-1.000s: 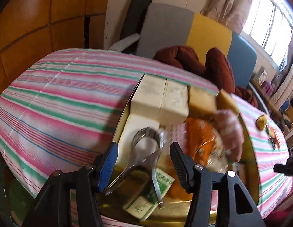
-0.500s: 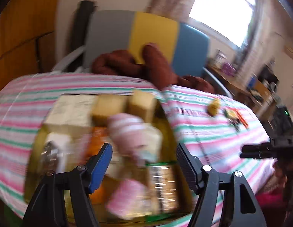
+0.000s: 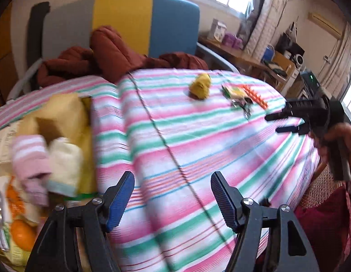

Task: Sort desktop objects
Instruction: 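Move both grippers back over the cloth toward the yellow glove, then grasp the yellow knit glove with the left gripper while the right grasps a metal clip, then carry the glove and clip into the gold tray and open both grippers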

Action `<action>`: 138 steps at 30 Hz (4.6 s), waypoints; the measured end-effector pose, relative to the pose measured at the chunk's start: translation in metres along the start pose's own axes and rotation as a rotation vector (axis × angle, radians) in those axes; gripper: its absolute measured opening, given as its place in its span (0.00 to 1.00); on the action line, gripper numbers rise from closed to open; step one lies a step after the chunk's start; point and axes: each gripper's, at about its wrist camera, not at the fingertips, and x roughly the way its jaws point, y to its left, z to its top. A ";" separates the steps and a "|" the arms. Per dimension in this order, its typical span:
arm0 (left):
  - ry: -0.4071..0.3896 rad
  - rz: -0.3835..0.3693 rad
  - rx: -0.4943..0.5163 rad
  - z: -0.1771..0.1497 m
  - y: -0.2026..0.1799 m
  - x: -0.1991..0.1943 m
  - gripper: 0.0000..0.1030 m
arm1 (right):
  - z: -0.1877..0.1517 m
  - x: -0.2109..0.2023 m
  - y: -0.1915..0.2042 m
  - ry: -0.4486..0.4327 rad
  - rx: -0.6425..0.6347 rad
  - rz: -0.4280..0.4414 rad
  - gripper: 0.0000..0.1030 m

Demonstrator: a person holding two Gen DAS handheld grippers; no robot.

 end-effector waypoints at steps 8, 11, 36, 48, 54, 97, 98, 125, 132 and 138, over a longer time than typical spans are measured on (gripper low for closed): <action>0.060 -0.051 0.047 -0.002 -0.037 0.032 0.69 | 0.055 0.005 -0.047 -0.031 0.083 -0.125 0.71; 0.071 -0.058 0.042 -0.001 -0.042 0.036 0.69 | 0.081 0.017 -0.042 -0.071 0.120 -0.126 0.72; 0.040 0.018 0.101 0.094 -0.051 0.108 0.69 | 0.064 0.057 -0.036 0.001 -0.037 -0.014 0.44; 0.081 0.153 0.297 0.179 -0.095 0.206 0.73 | 0.066 0.065 -0.018 -0.006 -0.154 -0.056 0.53; 0.176 0.069 0.259 0.180 -0.086 0.240 0.50 | 0.065 0.065 -0.019 0.001 -0.193 -0.100 0.45; -0.027 -0.103 0.027 -0.012 -0.031 0.074 0.33 | -0.016 0.038 0.046 0.062 -0.200 0.022 0.37; -0.026 -0.113 0.022 -0.016 -0.029 0.069 0.33 | -0.021 0.036 0.047 0.068 -0.195 0.041 0.37; -0.277 0.006 -0.315 -0.068 0.160 -0.113 0.33 | -0.149 0.033 0.261 0.197 -0.370 0.478 0.37; -0.146 0.184 -0.389 -0.068 0.222 -0.096 0.50 | -0.177 0.064 0.318 0.254 -0.401 0.511 0.37; -0.149 0.176 -0.459 -0.076 0.237 -0.107 0.61 | -0.191 0.074 0.329 0.267 -0.411 0.515 0.44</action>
